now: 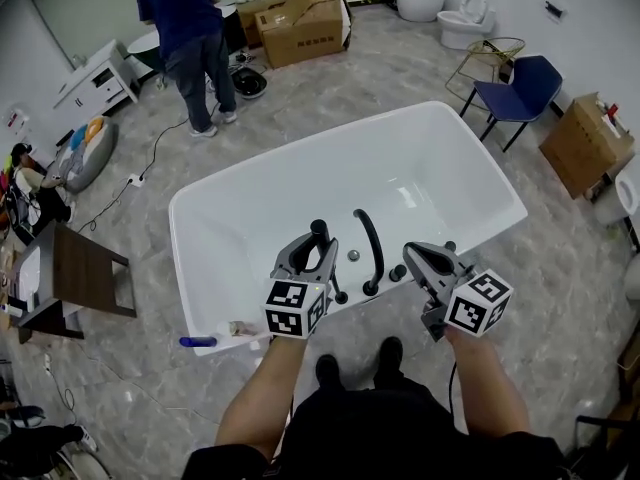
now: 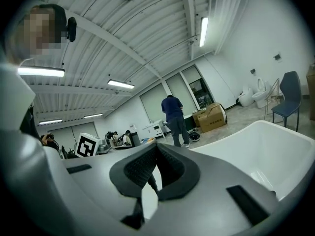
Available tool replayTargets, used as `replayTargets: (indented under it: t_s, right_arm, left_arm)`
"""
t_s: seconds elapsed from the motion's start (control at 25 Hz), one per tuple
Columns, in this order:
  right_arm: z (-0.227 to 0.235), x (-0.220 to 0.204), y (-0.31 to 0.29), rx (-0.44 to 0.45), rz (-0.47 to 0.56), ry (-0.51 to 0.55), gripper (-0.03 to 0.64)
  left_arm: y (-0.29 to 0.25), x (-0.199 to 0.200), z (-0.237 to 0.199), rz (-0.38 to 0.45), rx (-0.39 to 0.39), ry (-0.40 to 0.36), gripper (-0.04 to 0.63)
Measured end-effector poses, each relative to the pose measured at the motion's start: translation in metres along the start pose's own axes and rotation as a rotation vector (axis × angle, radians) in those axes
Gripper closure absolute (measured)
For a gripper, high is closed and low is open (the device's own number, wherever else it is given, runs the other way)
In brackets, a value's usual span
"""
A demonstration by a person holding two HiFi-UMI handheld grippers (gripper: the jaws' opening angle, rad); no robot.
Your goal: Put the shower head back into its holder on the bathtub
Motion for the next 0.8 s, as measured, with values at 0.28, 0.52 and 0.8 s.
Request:
replayTargets:
  t_s: [0.28,0.52,0.8]
  right_arm:
    - [0.000,-0.021,0.011,-0.042,-0.034,-0.044,0.600]
    - [0.000,-0.036,0.015,-0.063,-0.055,-0.070,0.600]
    - [0.000,-0.052,0.022,-0.075,-0.079,-0.096,0.600]
  left_arm:
    - [-0.020,-0.042,0.001,-0.109,-0.025,0.018,0.449]
    - [-0.034,-0.079,0.005,-0.194,-0.061,0.014,0.449]
    - [-0.046,-0.124,0.012,-0.276,-0.093,0.022,0.449]
Point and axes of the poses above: the fingertips, and each gripper's own axes: y backward along the fingers, z to its right, x out of its top, the point moved 10 cm from there along y, backward along the fingers, and after that the axes turned 10 degrees about -z, right-handed, at the moved point
